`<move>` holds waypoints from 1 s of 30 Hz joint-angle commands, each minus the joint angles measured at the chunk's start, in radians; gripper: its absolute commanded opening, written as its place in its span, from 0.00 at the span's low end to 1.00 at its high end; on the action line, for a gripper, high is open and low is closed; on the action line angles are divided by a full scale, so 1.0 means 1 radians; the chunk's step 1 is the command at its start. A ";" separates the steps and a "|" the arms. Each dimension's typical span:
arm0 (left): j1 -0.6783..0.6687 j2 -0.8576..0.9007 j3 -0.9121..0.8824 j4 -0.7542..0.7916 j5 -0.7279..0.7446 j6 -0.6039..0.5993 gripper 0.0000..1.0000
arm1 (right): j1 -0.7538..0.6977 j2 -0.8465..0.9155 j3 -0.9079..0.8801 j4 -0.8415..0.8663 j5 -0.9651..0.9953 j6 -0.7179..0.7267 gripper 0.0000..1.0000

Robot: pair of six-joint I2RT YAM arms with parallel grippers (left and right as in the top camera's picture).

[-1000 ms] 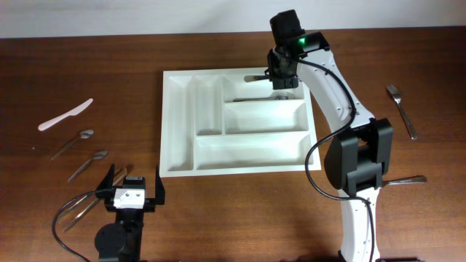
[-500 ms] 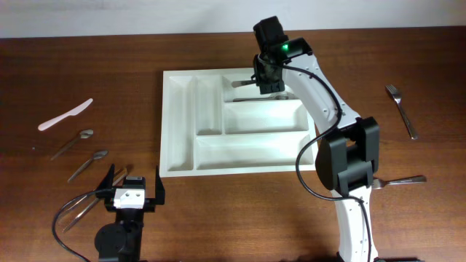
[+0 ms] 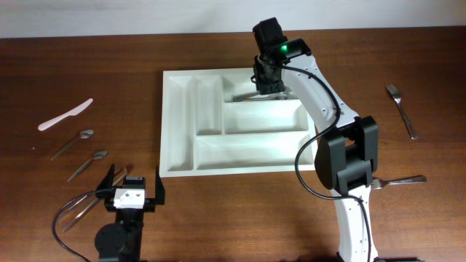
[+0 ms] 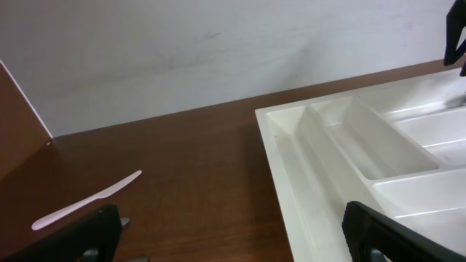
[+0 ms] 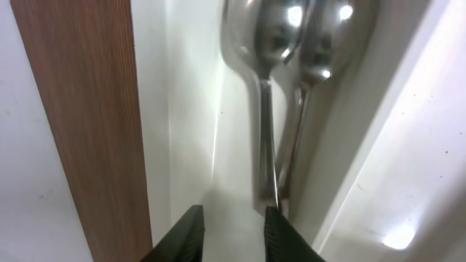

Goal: Pack container
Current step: 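Lower the spoon onto the first spoon and release it, then move the right gripper over the silver fork at the right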

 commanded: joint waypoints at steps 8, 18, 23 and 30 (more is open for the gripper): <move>-0.004 -0.008 -0.006 -0.001 -0.003 0.013 0.99 | -0.108 -0.002 0.013 0.027 0.055 -0.381 0.70; -0.004 -0.008 -0.006 -0.001 -0.003 0.013 0.99 | -0.357 -0.046 0.177 0.036 -0.013 -1.477 0.99; -0.004 -0.009 -0.006 -0.001 -0.003 0.013 0.99 | -0.476 -0.046 0.206 -0.115 -0.026 -1.856 0.99; -0.004 -0.009 -0.006 -0.001 -0.003 0.013 0.99 | -0.630 -0.045 0.195 -0.249 -0.026 -2.089 0.99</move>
